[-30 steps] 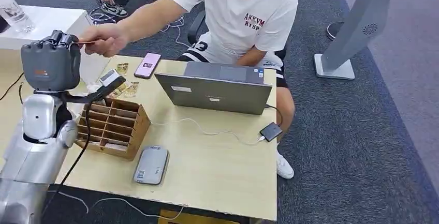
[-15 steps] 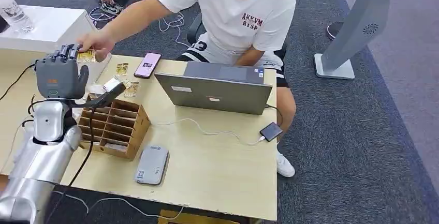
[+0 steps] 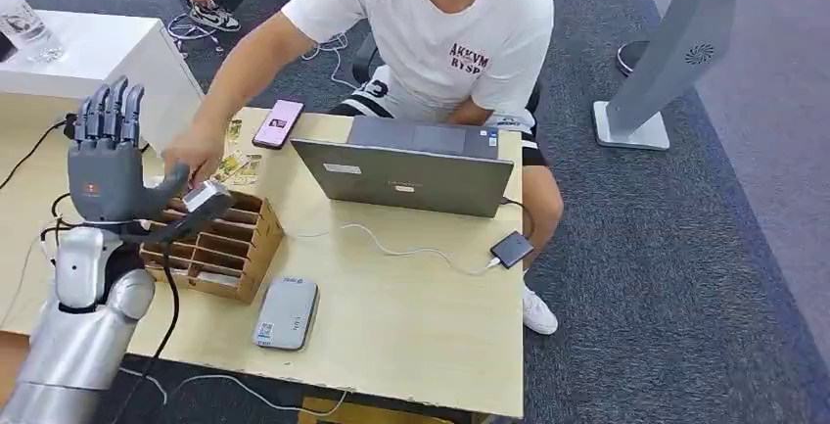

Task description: Pass the card to the sensor for recognition and then transmit it.

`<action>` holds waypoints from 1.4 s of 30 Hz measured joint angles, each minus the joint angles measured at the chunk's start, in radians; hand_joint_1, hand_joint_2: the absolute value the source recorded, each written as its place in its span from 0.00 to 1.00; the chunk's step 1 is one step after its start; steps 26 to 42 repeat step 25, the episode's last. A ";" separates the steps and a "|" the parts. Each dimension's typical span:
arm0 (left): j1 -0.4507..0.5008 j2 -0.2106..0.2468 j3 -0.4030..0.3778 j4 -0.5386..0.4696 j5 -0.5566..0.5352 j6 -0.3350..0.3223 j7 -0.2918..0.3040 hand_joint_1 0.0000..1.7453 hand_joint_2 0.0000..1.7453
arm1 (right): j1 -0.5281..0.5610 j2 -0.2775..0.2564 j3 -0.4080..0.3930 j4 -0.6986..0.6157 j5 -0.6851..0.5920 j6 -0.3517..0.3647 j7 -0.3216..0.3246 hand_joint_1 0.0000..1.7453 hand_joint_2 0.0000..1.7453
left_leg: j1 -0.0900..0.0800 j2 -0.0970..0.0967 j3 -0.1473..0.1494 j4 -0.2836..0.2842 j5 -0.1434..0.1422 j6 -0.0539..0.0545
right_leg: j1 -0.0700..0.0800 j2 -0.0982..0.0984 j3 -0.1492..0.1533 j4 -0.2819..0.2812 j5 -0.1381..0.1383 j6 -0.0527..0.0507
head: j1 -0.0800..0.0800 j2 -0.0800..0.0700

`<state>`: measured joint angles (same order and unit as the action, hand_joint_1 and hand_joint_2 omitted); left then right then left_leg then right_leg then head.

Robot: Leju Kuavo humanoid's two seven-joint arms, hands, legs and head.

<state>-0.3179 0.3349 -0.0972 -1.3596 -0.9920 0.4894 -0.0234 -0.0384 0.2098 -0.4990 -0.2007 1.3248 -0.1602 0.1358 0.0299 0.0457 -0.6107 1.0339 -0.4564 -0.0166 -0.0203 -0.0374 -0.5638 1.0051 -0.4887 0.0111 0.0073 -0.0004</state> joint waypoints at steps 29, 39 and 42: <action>0.334 -0.391 1.578 0.280 1.679 -0.677 -0.287 0.00 1.00 | 0.054 -0.002 -0.083 0.003 -0.085 -0.039 -0.068 0.00 1.00 | 0.000 -0.002 0.010 0.000 -0.017 0.000 | -0.001 -0.004 0.008 -0.002 -0.017 0.001 | 0.001 0.000; 0.334 -0.391 1.578 0.280 1.679 -0.677 -0.287 0.00 1.00 | 0.054 -0.002 -0.083 0.003 -0.085 -0.039 -0.068 0.00 1.00 | 0.000 -0.002 0.010 0.000 -0.017 0.000 | -0.001 -0.004 0.008 -0.002 -0.017 0.001 | 0.001 0.000; 0.334 -0.391 1.578 0.280 1.679 -0.677 -0.287 0.00 1.00 | 0.054 -0.002 -0.083 0.003 -0.085 -0.039 -0.068 0.00 1.00 | 0.000 -0.002 0.010 0.000 -0.017 0.000 | -0.001 -0.004 0.008 -0.002 -0.017 0.001 | 0.001 0.000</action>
